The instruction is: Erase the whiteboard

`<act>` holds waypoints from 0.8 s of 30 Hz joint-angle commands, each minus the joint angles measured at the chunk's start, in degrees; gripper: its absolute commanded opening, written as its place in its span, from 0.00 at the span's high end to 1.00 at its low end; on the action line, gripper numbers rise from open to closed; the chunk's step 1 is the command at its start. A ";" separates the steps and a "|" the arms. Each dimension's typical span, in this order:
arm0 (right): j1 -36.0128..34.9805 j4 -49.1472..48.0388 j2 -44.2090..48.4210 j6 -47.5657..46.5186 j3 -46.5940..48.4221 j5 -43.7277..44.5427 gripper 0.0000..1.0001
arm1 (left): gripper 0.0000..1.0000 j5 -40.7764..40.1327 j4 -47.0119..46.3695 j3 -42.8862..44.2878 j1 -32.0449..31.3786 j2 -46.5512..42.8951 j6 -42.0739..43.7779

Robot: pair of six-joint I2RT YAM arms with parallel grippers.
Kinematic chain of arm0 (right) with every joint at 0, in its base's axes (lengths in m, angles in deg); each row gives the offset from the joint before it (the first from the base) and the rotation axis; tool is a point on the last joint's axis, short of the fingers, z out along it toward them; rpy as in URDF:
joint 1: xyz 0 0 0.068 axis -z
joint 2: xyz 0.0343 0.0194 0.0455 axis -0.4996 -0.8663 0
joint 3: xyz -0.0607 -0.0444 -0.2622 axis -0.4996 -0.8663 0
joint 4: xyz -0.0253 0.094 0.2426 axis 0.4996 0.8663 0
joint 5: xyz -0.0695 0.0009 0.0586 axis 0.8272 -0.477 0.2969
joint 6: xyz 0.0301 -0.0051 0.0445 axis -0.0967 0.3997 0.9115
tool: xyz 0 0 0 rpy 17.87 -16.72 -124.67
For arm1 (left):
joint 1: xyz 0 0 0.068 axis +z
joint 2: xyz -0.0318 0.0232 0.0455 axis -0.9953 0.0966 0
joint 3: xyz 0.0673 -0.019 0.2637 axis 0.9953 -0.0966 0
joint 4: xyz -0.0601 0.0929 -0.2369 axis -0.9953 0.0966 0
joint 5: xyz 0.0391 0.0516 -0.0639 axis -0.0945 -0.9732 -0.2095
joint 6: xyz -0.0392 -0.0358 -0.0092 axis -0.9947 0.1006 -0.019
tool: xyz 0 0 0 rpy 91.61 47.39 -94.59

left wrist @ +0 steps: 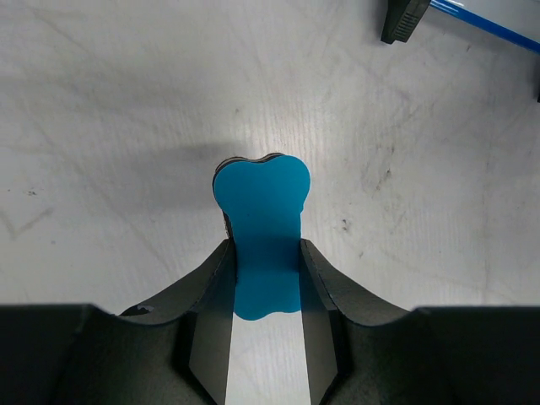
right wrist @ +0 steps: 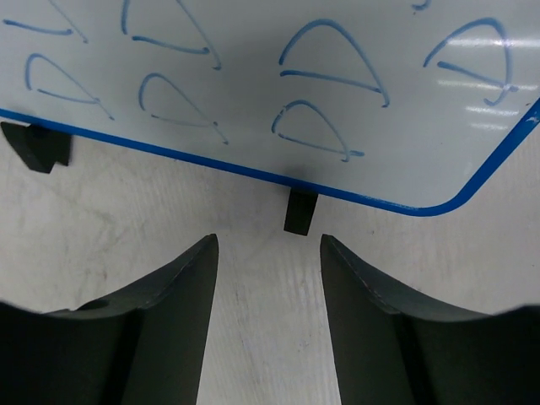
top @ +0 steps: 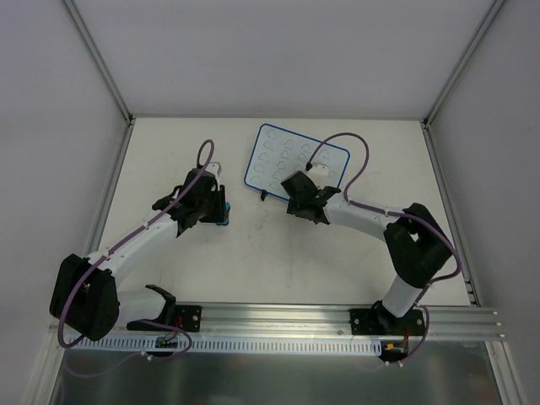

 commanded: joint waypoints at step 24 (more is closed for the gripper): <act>1.58 -8.06 -5.21 0.18 -1.30 4.62 0.86 | 0.88 0.37 1.84 0.10 1.01 -0.45 2.25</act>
